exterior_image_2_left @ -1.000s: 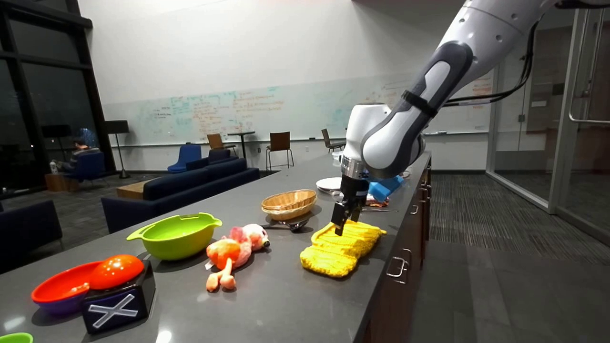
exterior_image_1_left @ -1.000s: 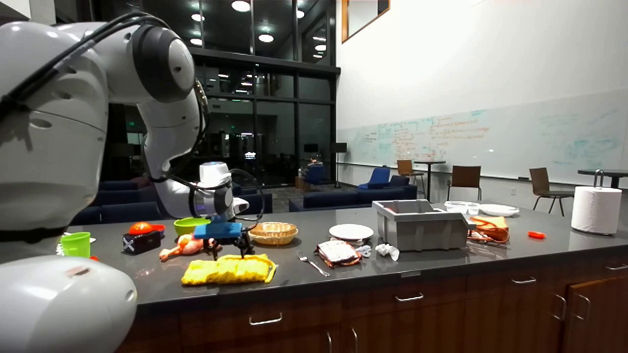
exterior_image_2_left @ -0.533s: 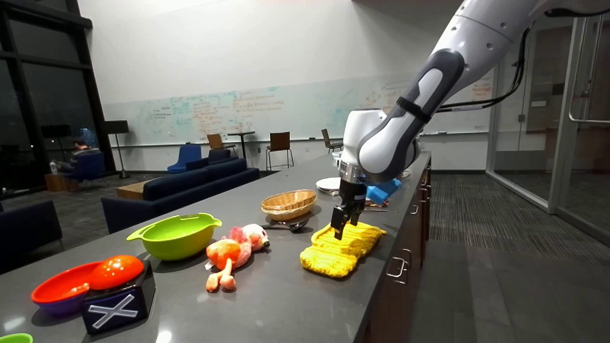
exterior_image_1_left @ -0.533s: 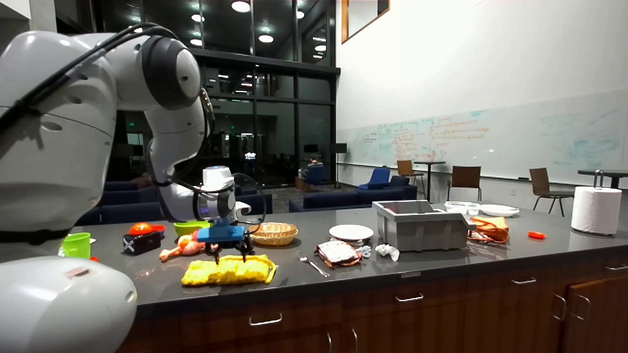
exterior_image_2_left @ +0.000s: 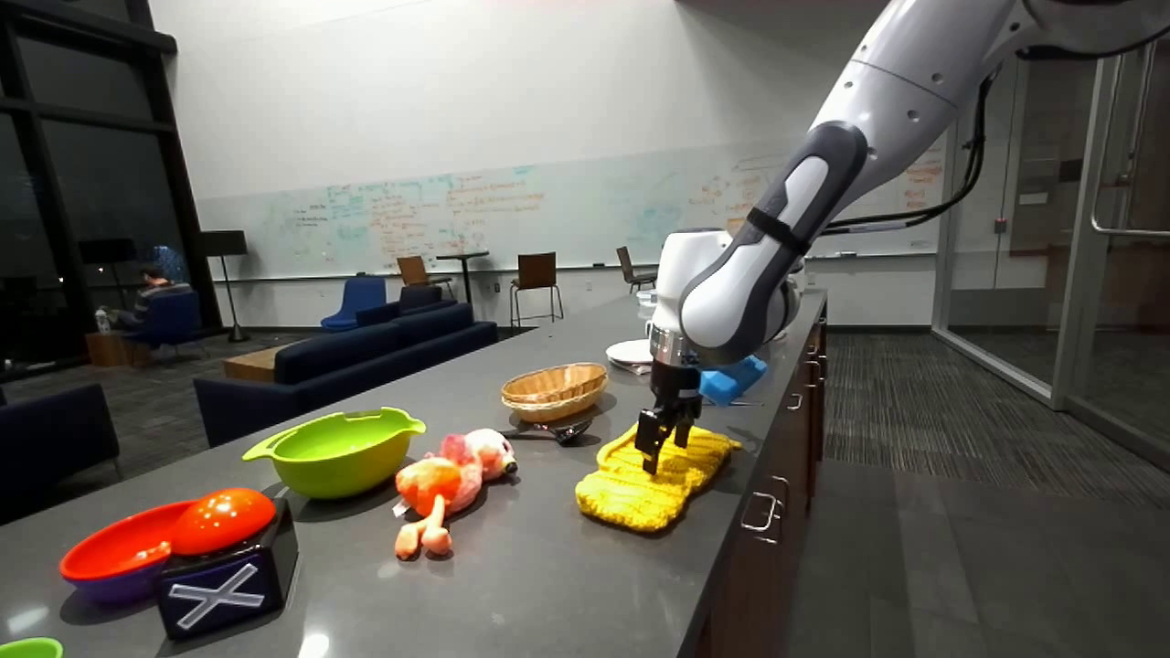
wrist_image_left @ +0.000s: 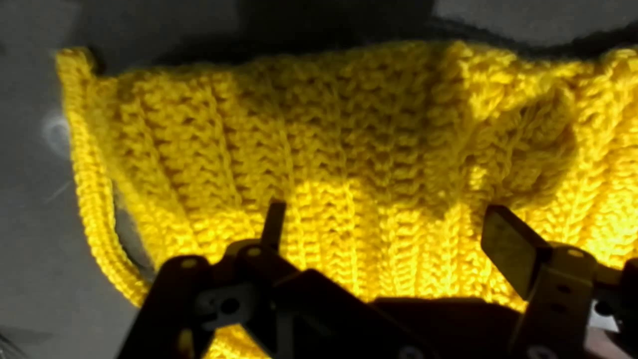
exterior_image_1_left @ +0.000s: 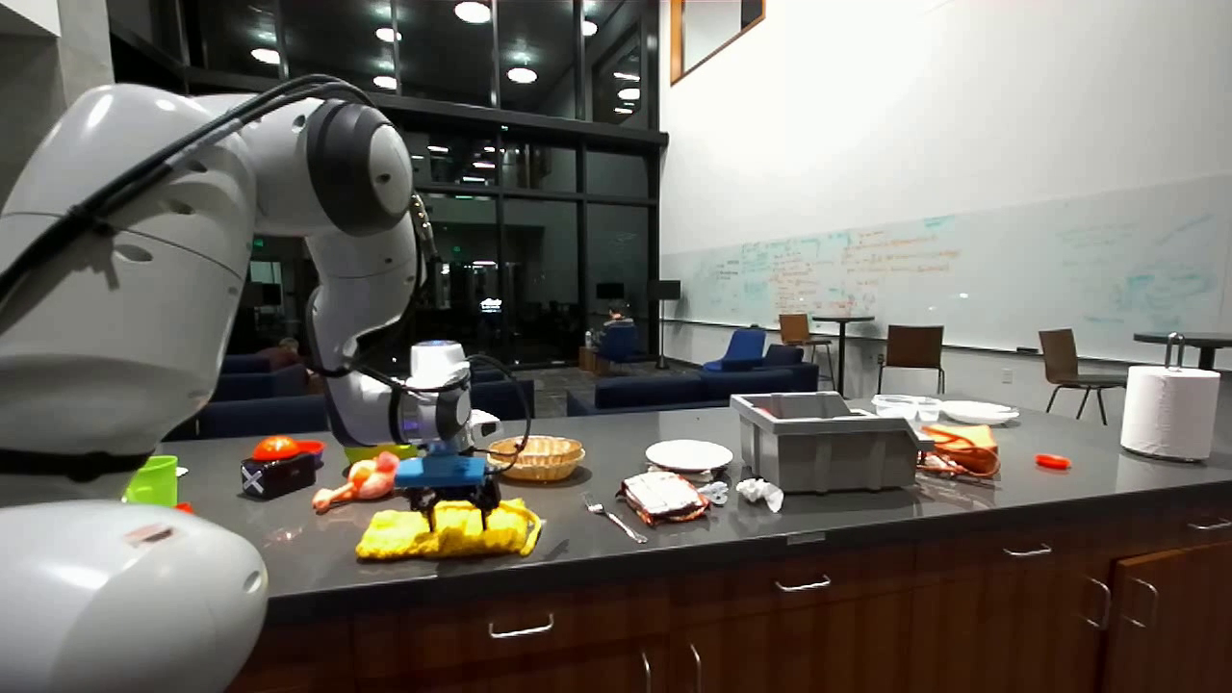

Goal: Use the yellow cloth to clean the counter

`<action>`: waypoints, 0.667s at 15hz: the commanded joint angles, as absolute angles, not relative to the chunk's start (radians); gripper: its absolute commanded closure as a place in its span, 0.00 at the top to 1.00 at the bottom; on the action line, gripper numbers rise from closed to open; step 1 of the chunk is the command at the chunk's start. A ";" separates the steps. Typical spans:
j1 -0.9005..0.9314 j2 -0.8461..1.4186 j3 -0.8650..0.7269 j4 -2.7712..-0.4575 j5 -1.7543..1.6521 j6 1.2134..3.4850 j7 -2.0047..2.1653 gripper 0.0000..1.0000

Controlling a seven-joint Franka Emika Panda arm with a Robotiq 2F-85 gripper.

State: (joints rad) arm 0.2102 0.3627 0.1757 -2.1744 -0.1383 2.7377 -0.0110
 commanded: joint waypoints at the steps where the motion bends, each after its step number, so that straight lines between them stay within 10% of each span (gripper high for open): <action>1: 0.201 0.389 0.184 -2.140 -0.101 2.700 -0.035 1.00; 5: 0.202 0.400 0.182 -2.132 -0.086 2.677 -0.032 0.96; 6: 0.203 0.398 0.181 -2.132 -0.086 2.674 -0.031 0.74; 10: 0.202 0.389 0.182 -2.134 -0.083 2.684 -0.030 0.57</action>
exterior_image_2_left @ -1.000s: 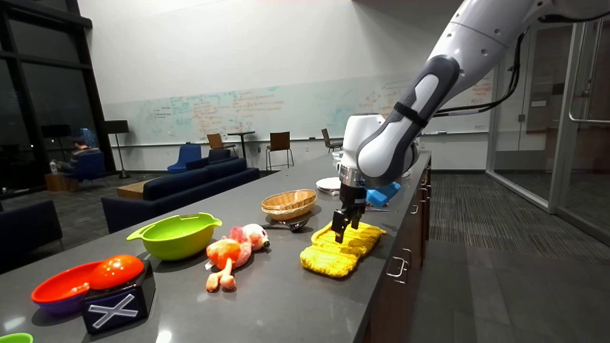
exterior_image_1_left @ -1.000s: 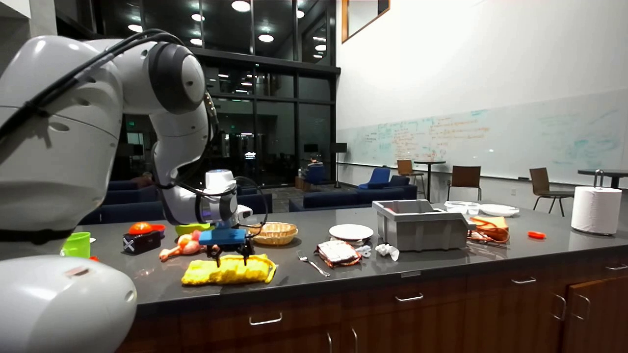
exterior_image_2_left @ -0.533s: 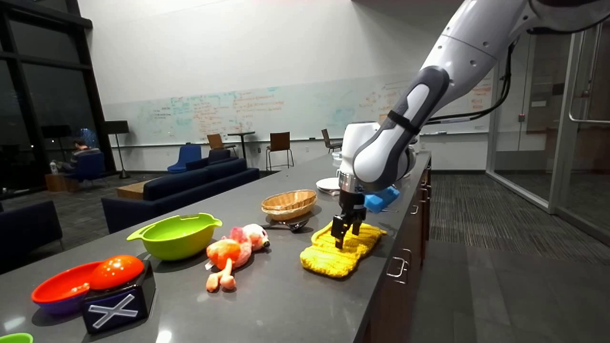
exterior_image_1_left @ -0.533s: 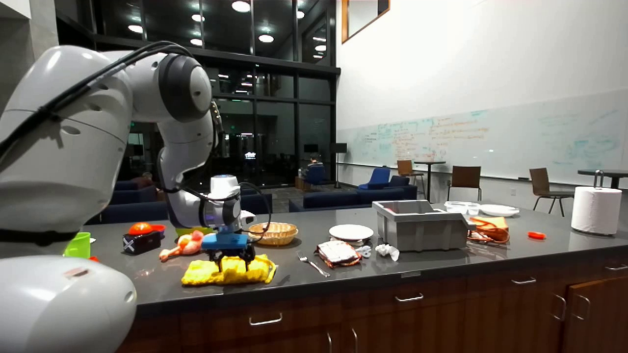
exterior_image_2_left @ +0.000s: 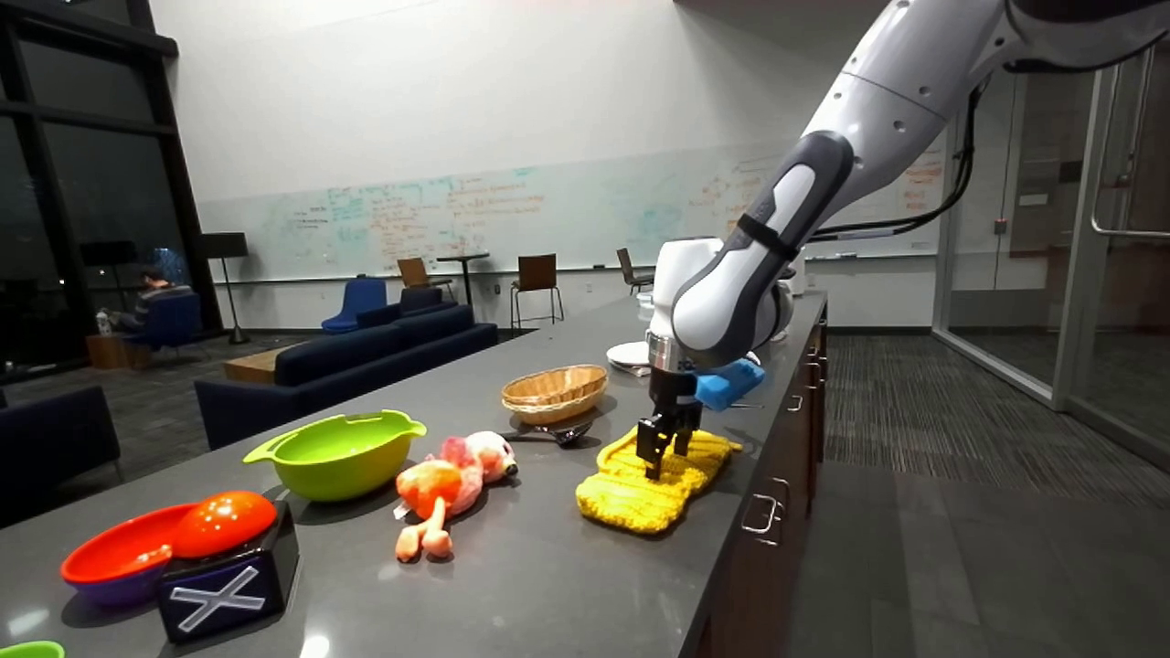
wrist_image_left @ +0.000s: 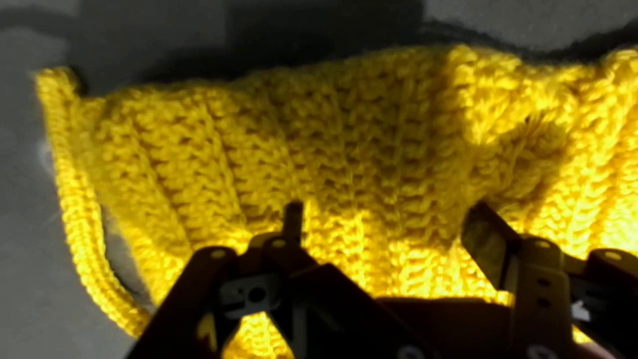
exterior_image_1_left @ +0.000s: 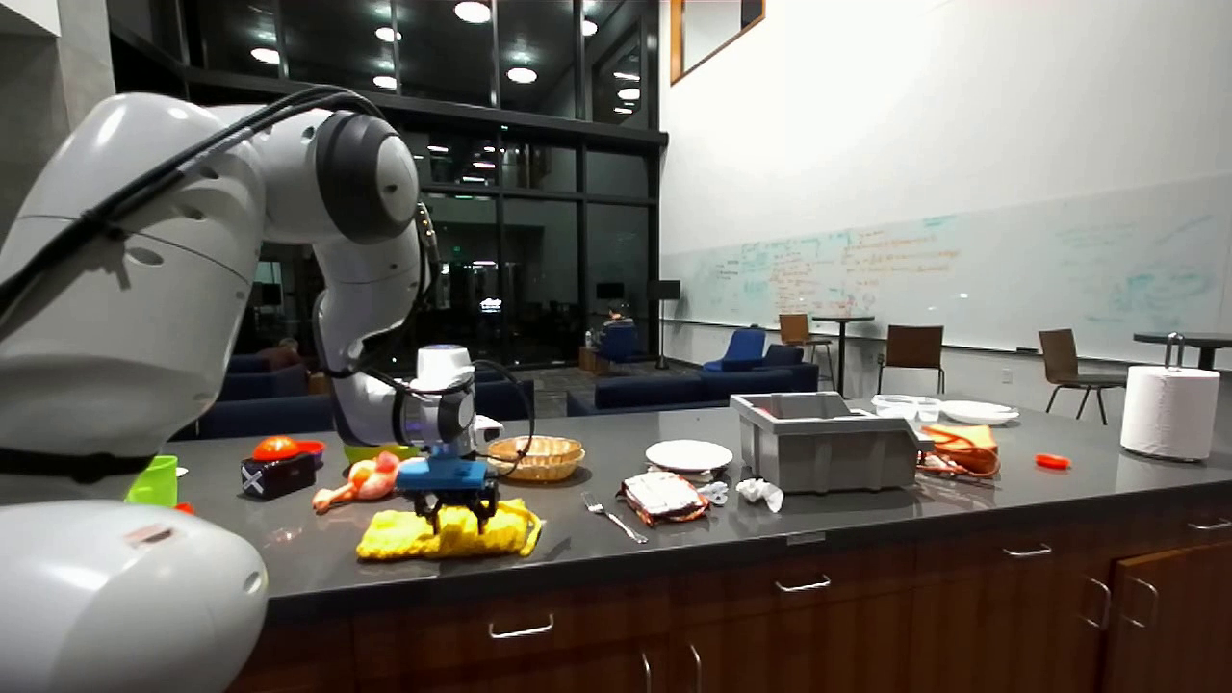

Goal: Use the yellow cloth to clean the counter

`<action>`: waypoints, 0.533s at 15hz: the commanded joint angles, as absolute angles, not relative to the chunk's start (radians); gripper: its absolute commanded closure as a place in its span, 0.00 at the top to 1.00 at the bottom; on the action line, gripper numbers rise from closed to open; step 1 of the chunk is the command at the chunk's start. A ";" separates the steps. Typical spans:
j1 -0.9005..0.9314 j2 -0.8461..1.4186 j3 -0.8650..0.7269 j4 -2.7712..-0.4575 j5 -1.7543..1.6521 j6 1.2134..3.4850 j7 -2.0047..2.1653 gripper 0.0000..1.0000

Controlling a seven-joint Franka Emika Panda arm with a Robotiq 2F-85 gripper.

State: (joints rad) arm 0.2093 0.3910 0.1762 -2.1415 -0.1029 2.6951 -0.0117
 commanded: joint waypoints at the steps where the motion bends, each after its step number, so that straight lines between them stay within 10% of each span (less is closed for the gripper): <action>1: 0.202 0.387 0.182 -2.133 -0.081 2.685 -0.030 0.50; 8: 0.179 0.381 0.213 -2.128 0.012 2.682 -0.038 0.01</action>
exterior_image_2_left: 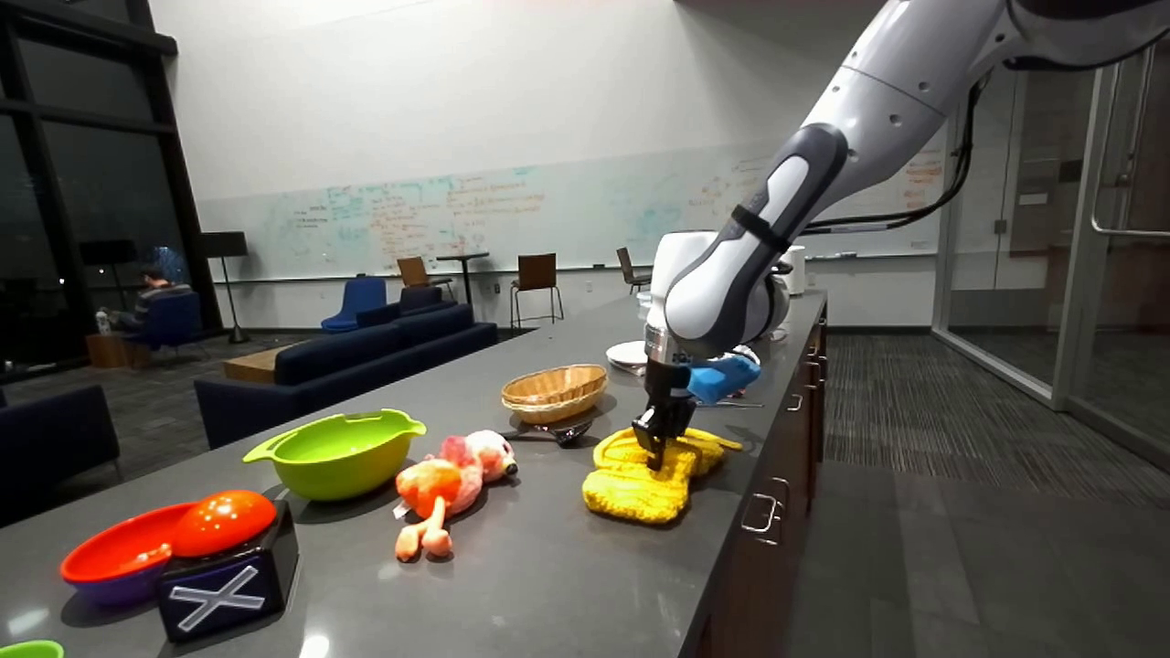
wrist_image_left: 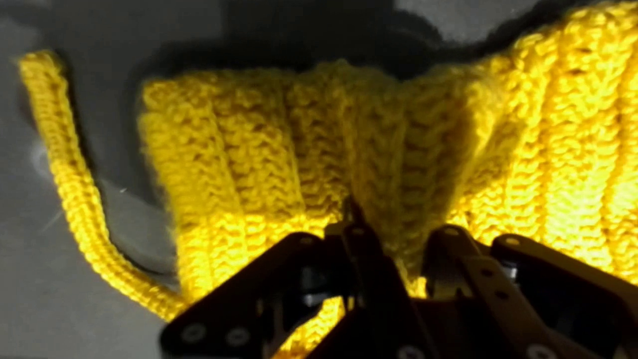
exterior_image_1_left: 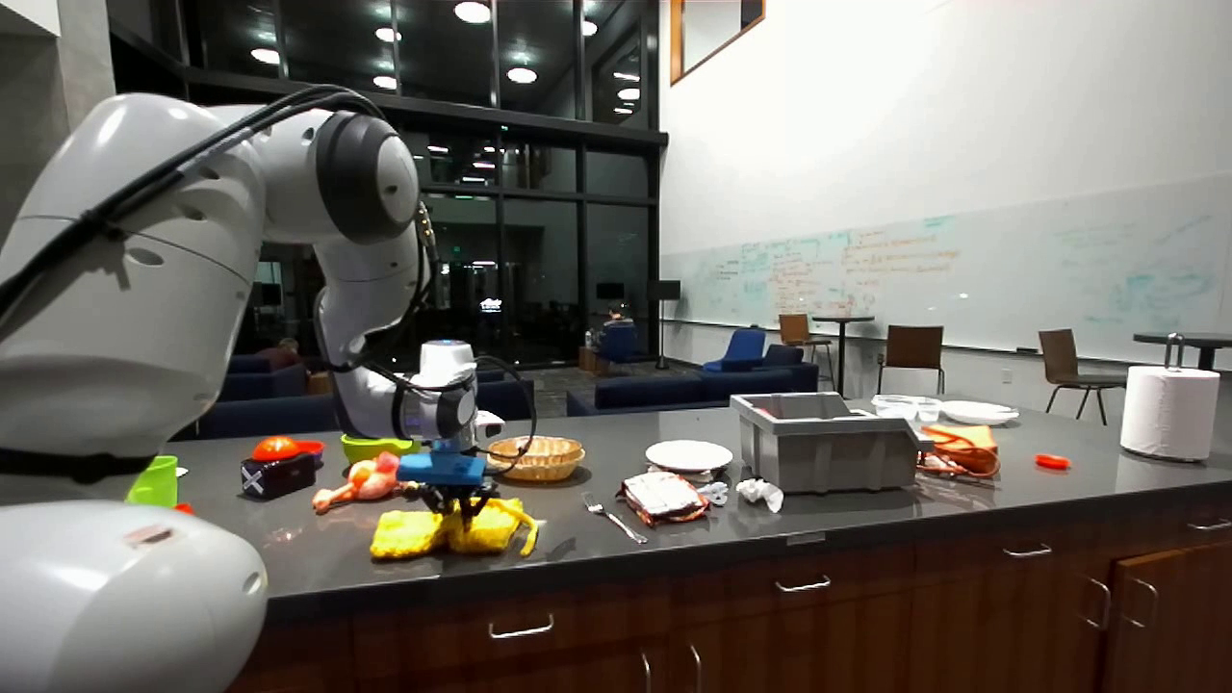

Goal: Use the yellow cloth to clean the counter

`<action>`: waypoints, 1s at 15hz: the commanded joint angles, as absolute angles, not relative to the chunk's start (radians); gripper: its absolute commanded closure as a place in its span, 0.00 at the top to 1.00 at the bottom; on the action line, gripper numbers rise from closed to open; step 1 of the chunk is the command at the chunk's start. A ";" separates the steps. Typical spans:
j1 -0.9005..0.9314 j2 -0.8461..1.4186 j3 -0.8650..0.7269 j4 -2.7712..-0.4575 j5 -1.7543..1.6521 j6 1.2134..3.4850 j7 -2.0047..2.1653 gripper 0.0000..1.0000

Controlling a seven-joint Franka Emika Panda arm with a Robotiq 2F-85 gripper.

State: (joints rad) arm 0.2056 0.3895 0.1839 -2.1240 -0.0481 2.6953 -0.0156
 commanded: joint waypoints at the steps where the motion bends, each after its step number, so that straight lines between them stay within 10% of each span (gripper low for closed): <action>1: 0.168 0.383 0.225 -2.127 0.047 2.681 -0.042 0.00; 15: 0.053 0.210 0.286 -2.190 0.341 2.838 -0.067 0.03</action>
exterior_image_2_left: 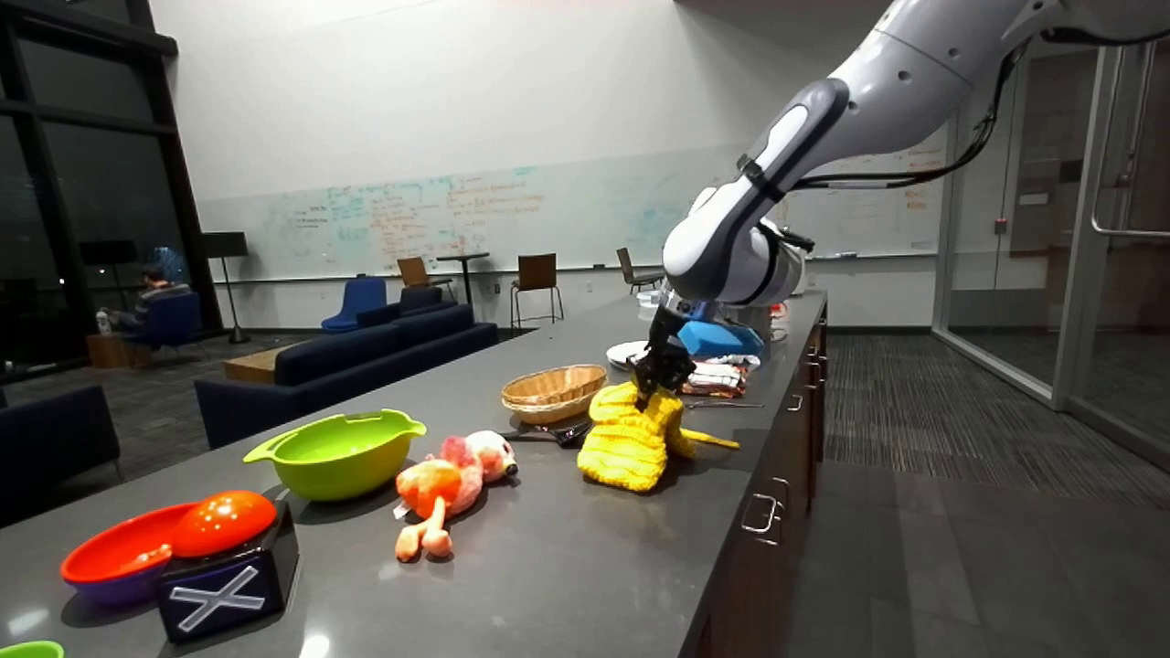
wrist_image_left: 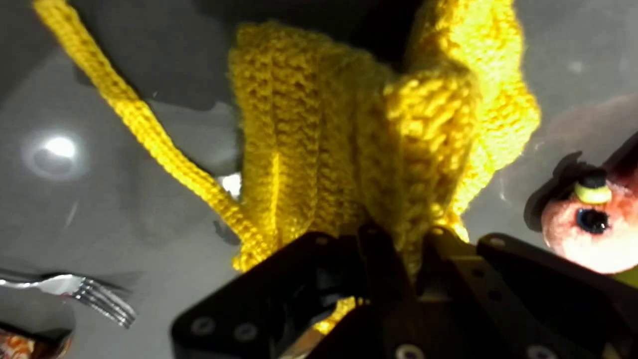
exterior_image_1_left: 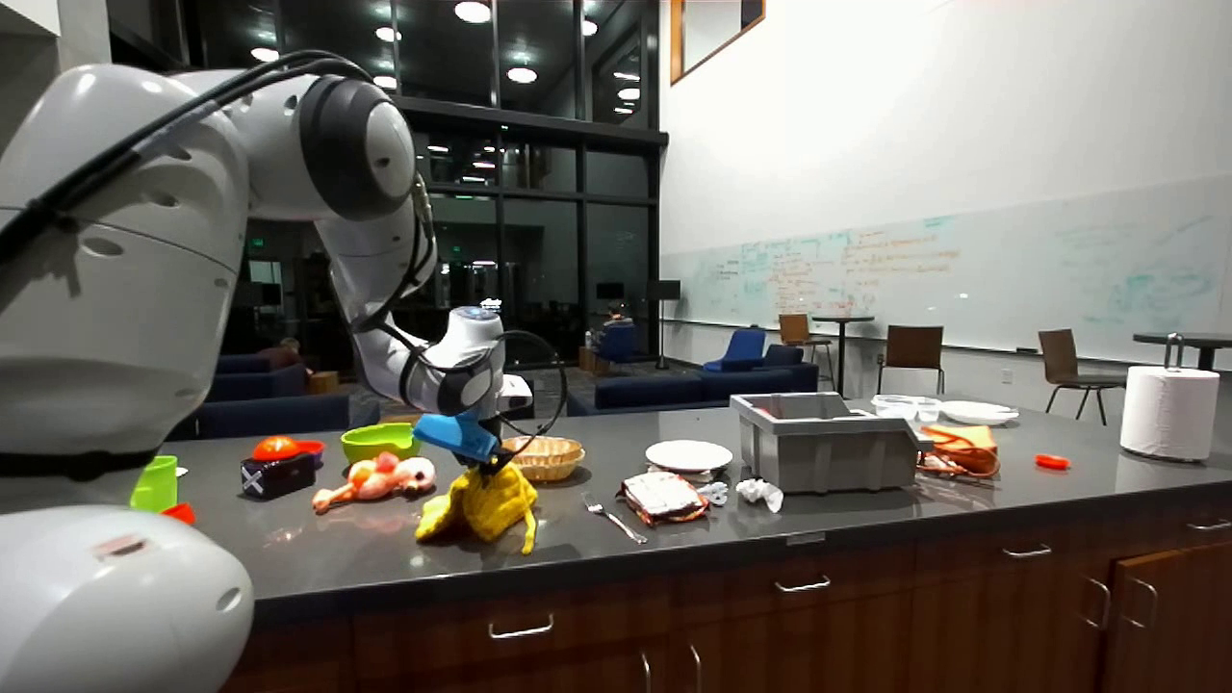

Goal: Use the yellow cloth to clean the counter

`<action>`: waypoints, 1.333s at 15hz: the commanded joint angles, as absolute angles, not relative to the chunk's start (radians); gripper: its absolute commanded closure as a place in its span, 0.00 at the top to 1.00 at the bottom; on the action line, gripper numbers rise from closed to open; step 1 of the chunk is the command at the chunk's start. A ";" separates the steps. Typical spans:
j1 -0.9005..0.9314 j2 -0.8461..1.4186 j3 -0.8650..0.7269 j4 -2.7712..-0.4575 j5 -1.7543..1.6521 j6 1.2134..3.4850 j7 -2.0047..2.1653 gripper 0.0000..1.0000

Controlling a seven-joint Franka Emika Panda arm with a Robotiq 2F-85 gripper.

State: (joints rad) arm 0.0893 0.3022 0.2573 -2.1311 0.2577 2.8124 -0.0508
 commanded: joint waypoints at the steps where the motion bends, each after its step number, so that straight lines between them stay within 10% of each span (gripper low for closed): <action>1: 0.055 0.186 0.275 -2.206 0.354 2.856 -0.052 0.03; 20: -0.086 0.011 0.219 -2.353 1.100 3.105 -0.259 0.03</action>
State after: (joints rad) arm -0.0706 0.0439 0.2285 -2.3095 1.0445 3.0666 -0.2293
